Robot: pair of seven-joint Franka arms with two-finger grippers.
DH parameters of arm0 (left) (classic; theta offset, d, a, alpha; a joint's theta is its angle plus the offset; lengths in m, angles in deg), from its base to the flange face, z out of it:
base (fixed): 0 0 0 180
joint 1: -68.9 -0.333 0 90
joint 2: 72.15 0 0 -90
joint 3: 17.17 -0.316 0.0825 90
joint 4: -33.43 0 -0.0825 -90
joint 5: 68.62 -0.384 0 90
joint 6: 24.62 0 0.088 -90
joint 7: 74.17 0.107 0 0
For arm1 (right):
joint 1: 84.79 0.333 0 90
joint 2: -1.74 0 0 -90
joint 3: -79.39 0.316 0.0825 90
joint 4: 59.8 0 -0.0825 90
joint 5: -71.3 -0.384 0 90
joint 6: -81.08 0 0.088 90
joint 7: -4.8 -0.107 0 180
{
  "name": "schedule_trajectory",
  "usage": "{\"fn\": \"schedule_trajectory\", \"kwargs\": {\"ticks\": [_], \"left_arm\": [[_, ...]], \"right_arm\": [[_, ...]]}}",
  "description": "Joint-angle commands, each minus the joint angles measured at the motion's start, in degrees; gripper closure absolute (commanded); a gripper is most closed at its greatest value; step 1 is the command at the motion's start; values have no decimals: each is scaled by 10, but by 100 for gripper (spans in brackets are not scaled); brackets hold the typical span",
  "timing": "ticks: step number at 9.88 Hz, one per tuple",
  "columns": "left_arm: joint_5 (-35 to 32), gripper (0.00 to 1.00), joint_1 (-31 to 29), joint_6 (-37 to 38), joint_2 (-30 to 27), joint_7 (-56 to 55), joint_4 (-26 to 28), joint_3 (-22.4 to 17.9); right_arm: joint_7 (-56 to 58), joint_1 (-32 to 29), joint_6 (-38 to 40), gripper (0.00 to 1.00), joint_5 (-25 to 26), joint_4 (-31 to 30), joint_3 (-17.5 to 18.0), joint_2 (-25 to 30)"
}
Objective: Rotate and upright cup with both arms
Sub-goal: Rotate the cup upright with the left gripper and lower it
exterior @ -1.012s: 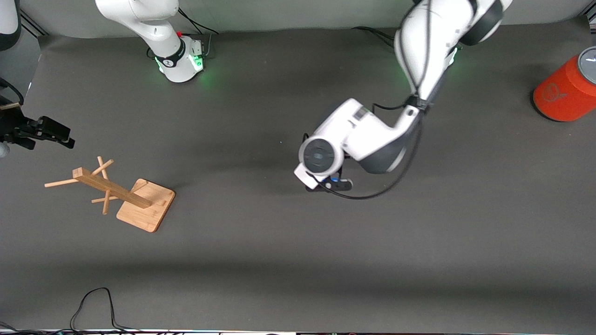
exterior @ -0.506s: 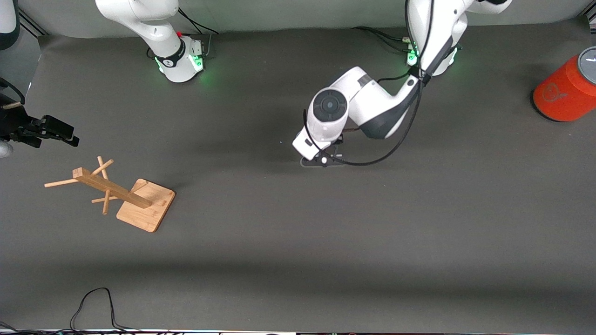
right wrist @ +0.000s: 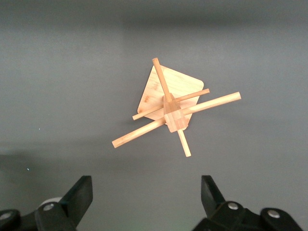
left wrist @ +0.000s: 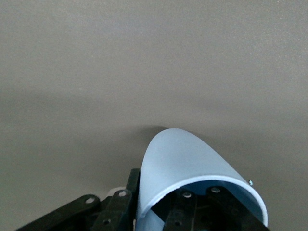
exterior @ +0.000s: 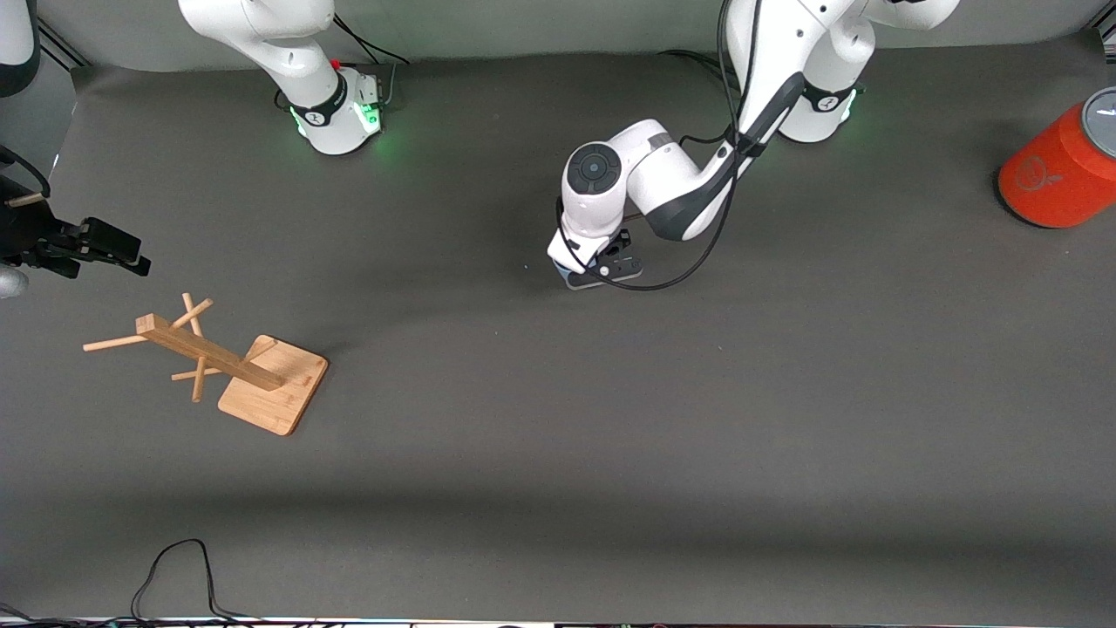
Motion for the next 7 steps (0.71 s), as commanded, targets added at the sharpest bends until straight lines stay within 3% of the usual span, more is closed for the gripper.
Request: {"fn": "schedule_trajectory", "kwargs": {"ticks": [1, 4, 7], "left_arm": [[-12, 0, 2, -18, -3, -15, 3, -5], [-12, 0, -3, 10, -11, -14, -1, -5], [-12, 0, -11, 102, -51, -6, -34, -5]], "right_arm": [[-5, -4, -8, 0, -1, -1, 4, 2], [-5, -4, -8, 0, -1, -1, 4, 3], [-5, -2, -8, 0, -1, -1, 5, 2]]}}
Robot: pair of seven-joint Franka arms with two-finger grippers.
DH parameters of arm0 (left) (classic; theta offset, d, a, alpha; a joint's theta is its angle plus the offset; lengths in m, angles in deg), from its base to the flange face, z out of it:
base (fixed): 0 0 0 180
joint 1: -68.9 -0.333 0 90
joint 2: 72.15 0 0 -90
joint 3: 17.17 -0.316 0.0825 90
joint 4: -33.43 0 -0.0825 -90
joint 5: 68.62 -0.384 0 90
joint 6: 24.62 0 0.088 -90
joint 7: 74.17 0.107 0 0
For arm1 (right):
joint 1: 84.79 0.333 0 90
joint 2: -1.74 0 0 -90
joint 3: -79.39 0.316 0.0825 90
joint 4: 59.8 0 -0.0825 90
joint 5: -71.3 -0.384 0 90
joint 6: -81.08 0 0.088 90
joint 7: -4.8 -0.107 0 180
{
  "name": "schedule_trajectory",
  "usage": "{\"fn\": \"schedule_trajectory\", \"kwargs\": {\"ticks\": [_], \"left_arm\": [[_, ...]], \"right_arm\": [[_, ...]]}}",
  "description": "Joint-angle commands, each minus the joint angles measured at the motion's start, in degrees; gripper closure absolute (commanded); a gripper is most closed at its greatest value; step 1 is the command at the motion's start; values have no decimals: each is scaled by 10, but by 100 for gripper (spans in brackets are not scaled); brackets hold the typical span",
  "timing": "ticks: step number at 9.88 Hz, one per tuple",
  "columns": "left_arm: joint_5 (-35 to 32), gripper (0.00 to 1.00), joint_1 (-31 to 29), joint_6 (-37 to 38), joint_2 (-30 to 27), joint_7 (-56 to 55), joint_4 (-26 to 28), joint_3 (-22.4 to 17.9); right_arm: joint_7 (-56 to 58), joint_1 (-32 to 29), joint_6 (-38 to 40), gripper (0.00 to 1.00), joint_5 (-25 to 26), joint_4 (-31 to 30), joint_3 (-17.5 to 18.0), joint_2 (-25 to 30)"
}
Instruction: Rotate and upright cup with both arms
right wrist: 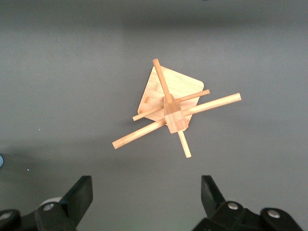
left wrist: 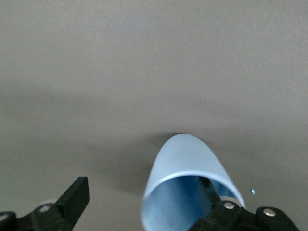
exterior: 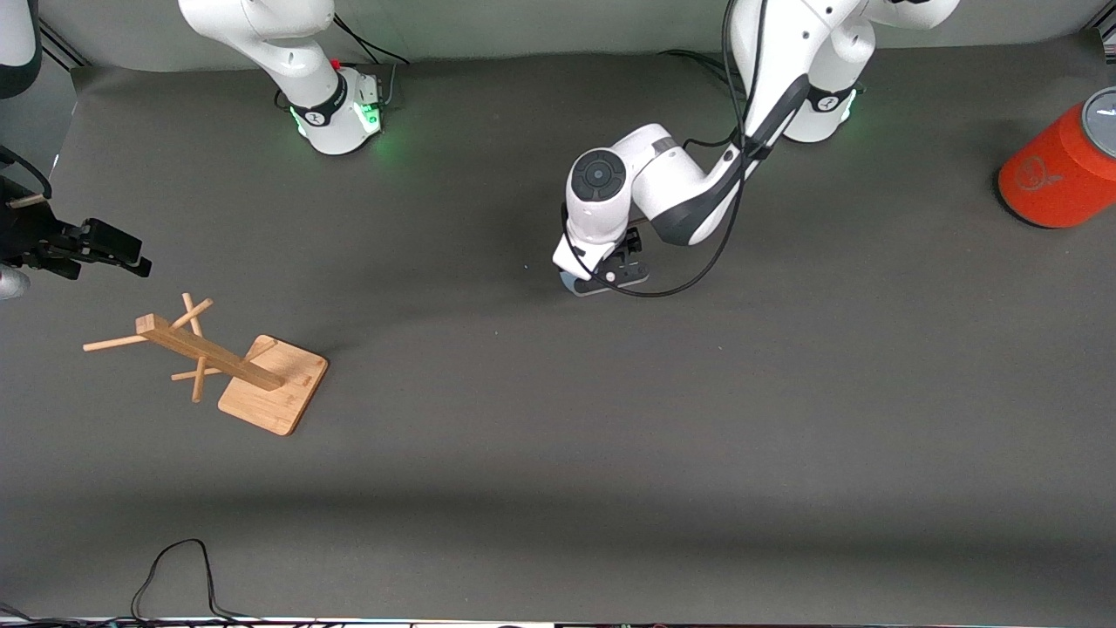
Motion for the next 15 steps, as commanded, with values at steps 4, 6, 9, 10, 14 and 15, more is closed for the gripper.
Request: {"fn": "schedule_trajectory", "kwargs": {"ticks": [4, 6, 9, 10, 14, 15], "left_arm": [[-10, 0, -83, 165, -105, 92, -72, -2], [-10, 0, -171, 176, -139, 175, -76, -2], [-10, 0, -291, 241, -185, 341, -82, -2], [-10, 0, -320, 250, -192, 366, -91, -2], [18, 0, -434, 358, -209, 539, -155, -2], [37, 0, -464, 359, -226, 568, -155, -2]], "right_arm": [[-5, -1, -6, 0, -1, -1, 5, 4], [-5, -1, -6, 0, -1, -2, 5, 4], [-5, -1, -6, 0, 0, -2, 5, 3], [-5, -1, -7, 0, 0, -2, 5, 3], [-8, 0, -8, 0, 10, -3, 5, 4], [-8, 5, -9, 0, 11, -2, 6, 3]]}}
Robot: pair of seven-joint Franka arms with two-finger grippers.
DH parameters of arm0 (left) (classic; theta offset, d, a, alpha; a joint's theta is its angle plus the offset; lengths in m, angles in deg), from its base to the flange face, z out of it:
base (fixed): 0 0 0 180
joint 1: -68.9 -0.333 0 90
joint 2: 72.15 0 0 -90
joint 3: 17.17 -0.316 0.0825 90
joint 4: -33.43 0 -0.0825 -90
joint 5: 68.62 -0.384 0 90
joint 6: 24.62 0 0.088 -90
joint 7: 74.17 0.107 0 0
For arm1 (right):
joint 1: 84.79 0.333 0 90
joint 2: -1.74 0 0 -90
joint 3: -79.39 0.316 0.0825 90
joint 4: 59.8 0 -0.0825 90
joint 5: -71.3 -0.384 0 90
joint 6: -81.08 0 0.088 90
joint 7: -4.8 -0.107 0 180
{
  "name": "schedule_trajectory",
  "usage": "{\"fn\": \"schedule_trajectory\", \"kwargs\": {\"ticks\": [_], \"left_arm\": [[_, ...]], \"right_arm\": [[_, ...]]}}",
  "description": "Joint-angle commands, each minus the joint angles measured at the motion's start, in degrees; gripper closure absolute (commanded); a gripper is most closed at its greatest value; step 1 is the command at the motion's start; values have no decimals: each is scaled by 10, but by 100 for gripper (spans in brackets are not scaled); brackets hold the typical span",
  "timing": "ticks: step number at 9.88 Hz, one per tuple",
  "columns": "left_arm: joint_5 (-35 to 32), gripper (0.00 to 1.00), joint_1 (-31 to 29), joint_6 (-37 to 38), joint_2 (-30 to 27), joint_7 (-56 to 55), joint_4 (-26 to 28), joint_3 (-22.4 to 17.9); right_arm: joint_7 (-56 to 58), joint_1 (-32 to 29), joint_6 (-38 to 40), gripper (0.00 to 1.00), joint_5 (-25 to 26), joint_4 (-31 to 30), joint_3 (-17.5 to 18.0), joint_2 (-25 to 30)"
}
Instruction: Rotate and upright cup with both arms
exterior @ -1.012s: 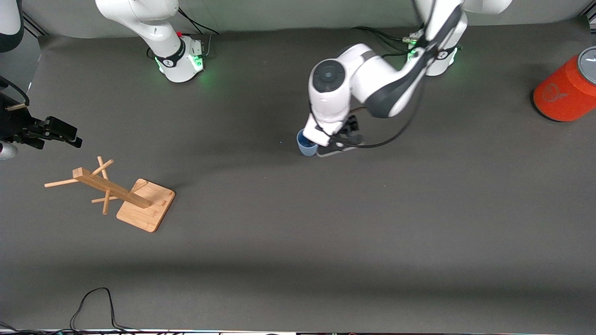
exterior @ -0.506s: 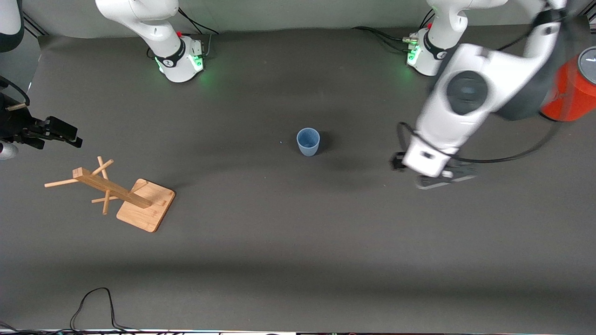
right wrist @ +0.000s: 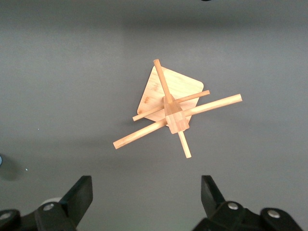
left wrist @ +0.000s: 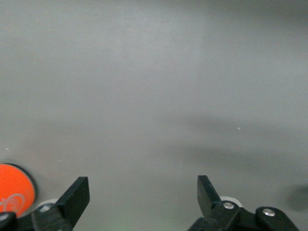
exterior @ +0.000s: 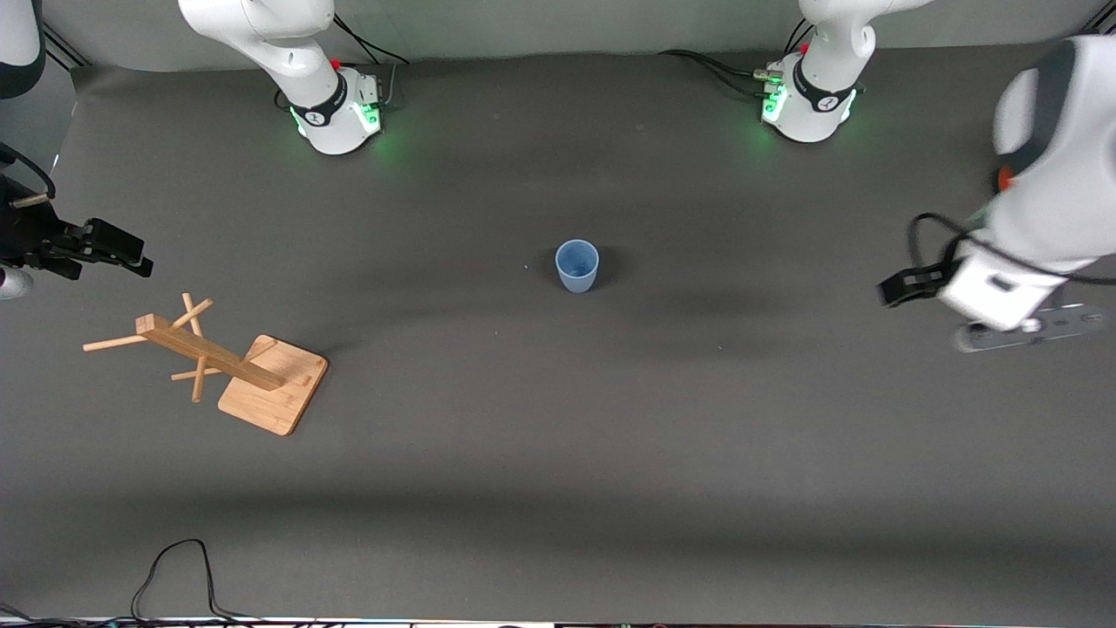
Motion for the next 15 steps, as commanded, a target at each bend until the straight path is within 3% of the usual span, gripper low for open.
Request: {"fn": "schedule_trajectory", "kwargs": {"ticks": [1, 6, 7, 8, 9, 10, 15], "left_arm": [[30, 0, -57, 16, -40, 57, -1, 7], [32, 0, -66, 48, -69, 136, 6, -39], [32, 0, -13, 55, -72, 144, 7, -91], [32, 0, 81, 56, -81, 152, 8, -187], [41, 0, 147, 59, -90, 152, 9, -255], [48, 0, 157, 60, -105, 163, 13, -270], [71, 0, 164, 57, -117, 184, 2, -267]], "right_arm": [[-8, 5, -14, 0, 9, -3, 2, 4], [-9, 4, -13, 0, 10, 1, 1, 2], [-9, 4, -13, 0, 10, 2, 1, 2], [-9, 4, -13, 0, 10, 3, 1, 1], [-9, 4, -13, 0, 10, 3, 1, 1], [-9, 4, -13, 0, 10, 3, 1, 1], [-9, 4, -13, 0, 10, 3, 1, 1]]}}
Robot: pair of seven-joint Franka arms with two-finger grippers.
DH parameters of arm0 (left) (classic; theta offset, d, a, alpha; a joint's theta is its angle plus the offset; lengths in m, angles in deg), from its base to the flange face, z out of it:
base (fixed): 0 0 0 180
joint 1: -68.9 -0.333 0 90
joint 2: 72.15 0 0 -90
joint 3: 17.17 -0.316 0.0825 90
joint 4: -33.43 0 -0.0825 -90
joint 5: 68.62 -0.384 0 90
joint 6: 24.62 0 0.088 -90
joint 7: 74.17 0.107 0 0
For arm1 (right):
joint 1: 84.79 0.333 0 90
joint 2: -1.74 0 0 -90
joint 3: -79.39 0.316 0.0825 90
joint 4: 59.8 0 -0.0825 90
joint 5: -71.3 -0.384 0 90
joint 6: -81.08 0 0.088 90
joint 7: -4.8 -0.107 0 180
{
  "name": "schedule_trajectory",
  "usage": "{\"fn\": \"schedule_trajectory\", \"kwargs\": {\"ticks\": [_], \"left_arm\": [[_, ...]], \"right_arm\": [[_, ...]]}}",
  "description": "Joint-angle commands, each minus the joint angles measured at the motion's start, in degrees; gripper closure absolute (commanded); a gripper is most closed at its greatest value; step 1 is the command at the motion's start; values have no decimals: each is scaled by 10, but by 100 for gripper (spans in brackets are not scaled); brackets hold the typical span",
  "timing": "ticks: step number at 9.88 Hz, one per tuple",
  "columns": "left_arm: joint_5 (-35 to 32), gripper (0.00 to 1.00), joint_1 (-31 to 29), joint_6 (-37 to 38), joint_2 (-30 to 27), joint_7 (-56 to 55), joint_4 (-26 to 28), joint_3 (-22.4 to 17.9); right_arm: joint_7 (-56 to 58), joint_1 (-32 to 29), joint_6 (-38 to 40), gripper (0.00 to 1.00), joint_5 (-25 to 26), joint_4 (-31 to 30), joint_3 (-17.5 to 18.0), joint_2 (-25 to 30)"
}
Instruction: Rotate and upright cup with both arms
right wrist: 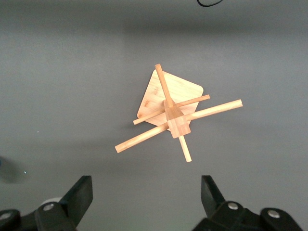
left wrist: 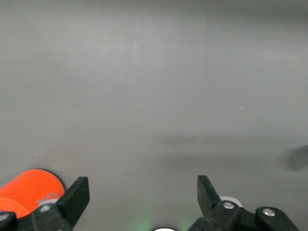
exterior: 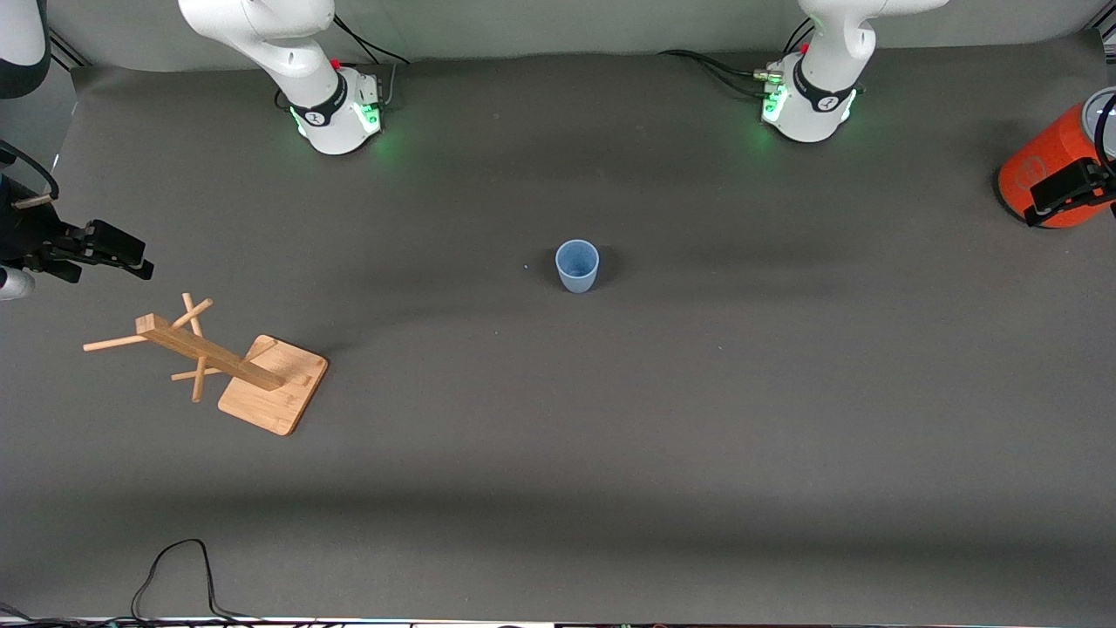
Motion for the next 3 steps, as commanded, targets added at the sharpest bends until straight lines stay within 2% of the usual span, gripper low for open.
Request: {"fn": "schedule_trajectory", "kwargs": {"ticks": [1, 3], "left_arm": [[9, 0, 16, 3, -8, 7, 4, -8], [8, 0, 19, 3, -4, 9, 4, -5]], "right_arm": [[-9, 2, -4, 0, 6, 3, 0, 1], [-9, 2, -4, 0, 6, 3, 0, -3]]}}
